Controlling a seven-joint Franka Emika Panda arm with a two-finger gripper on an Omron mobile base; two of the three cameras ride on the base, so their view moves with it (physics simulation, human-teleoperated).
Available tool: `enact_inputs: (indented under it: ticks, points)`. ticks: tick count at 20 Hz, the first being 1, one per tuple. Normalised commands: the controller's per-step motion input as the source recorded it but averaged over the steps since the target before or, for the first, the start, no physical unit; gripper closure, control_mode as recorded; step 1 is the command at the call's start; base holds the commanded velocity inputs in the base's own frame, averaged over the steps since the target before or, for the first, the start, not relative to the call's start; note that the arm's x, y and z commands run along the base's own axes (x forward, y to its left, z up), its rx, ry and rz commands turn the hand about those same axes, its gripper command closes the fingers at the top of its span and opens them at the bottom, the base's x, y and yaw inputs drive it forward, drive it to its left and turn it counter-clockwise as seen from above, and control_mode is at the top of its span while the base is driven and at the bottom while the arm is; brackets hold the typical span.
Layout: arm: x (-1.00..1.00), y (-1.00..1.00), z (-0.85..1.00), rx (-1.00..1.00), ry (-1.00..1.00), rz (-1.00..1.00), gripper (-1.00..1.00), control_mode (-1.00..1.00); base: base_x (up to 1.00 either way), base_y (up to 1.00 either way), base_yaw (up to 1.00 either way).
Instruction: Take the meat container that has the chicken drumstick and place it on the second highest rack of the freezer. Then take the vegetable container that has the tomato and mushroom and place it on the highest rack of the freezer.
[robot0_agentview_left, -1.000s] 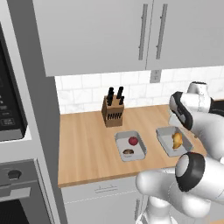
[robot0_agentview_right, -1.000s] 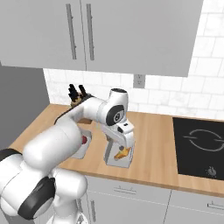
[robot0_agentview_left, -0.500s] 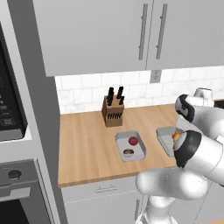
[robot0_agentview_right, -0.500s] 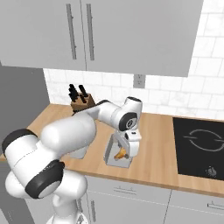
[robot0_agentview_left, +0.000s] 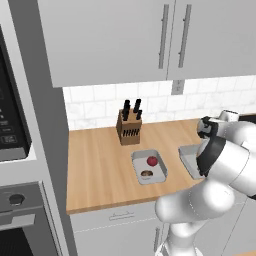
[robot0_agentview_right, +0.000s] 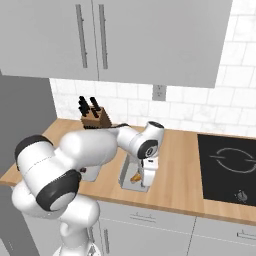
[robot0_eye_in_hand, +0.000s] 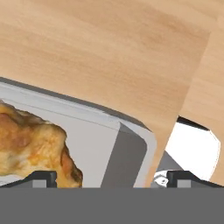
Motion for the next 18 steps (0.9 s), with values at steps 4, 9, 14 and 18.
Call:
enact_inputs:
  ticks: [4, 9, 14, 18]
  points:
    - [0.07, 0.18, -0.31, -0.02, -0.02, -0.02, -1.0, -1.0, 0.0, 0.0, 0.0]
    - [0.09, 0.07, -0.22, -0.01, -0.01, -0.01, -1.0, -1.0, 0.0, 0.0, 0.0]
    - [0.0, 0.0, -0.39, -0.02, 0.0, 0.0, -1.0, -1.0, 0.0, 0.0, 0.0]
    - [-0.02, 0.01, -0.29, -0.01, -0.03, -0.01, -1.0, -1.0, 0.0, 0.0, 0.0]
